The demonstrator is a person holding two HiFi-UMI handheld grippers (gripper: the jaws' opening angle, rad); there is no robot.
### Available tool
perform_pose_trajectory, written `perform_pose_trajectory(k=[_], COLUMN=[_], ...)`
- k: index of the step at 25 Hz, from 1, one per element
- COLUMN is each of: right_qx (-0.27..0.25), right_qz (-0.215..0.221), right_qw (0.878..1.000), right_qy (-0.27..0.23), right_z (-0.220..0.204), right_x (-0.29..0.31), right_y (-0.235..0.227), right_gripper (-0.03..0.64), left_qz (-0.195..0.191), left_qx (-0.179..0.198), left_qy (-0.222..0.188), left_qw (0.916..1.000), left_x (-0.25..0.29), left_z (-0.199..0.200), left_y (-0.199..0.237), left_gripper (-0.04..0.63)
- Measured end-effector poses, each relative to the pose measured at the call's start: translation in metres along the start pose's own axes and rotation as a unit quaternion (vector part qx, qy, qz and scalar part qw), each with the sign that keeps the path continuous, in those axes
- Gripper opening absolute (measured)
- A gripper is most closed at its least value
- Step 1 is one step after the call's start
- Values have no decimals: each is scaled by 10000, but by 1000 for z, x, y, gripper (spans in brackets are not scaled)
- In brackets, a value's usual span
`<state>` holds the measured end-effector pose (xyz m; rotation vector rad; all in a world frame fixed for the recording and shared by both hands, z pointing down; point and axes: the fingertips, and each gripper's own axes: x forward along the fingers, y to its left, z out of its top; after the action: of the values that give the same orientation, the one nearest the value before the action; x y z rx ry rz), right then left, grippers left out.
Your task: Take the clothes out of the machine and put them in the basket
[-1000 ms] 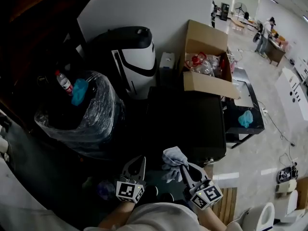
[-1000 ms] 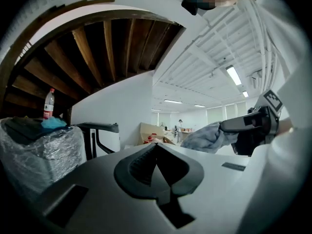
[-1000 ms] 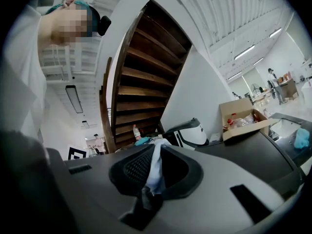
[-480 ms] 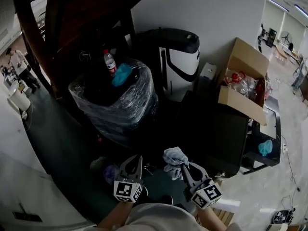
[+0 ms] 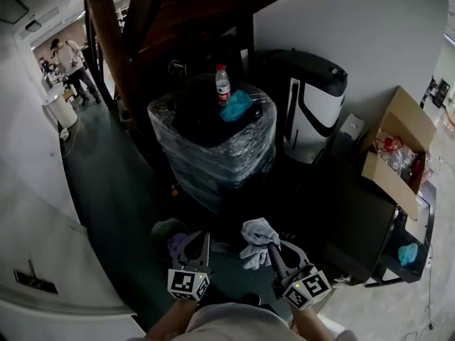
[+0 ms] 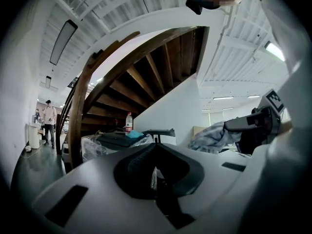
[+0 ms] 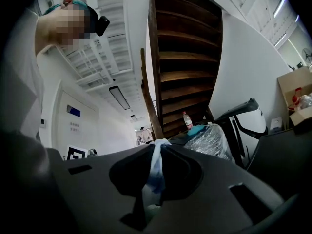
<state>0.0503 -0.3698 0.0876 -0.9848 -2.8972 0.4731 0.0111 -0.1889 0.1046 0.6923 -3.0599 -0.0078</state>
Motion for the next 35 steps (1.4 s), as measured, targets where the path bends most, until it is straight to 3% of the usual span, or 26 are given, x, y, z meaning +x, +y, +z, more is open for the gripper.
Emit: perform_pose_trajectory(k=[8, 22, 27, 35], right_qx=[-86, -152, -146, -168], right_qz=[526, 1043, 1278, 1776], right_qw=[9984, 9939, 9910, 9824], right_qy=[175, 331, 368, 550], right_z=[-22, -67, -82, -98], right_x=[91, 241, 285, 340], right_y=[69, 193, 228, 269], right_gripper=[35, 35, 35, 37], left_qz=[609, 1211, 1399, 2029], left_qx=[35, -123, -166, -338], left_qy=[-31, -116, -33, 26], left_qw=[9981, 9925, 9900, 9786], left_x=[-43, -120, -147, -190], left_z=[0, -7, -17, -28], left_y=[117, 303, 351, 401], left_gripper=[20, 20, 20, 20])
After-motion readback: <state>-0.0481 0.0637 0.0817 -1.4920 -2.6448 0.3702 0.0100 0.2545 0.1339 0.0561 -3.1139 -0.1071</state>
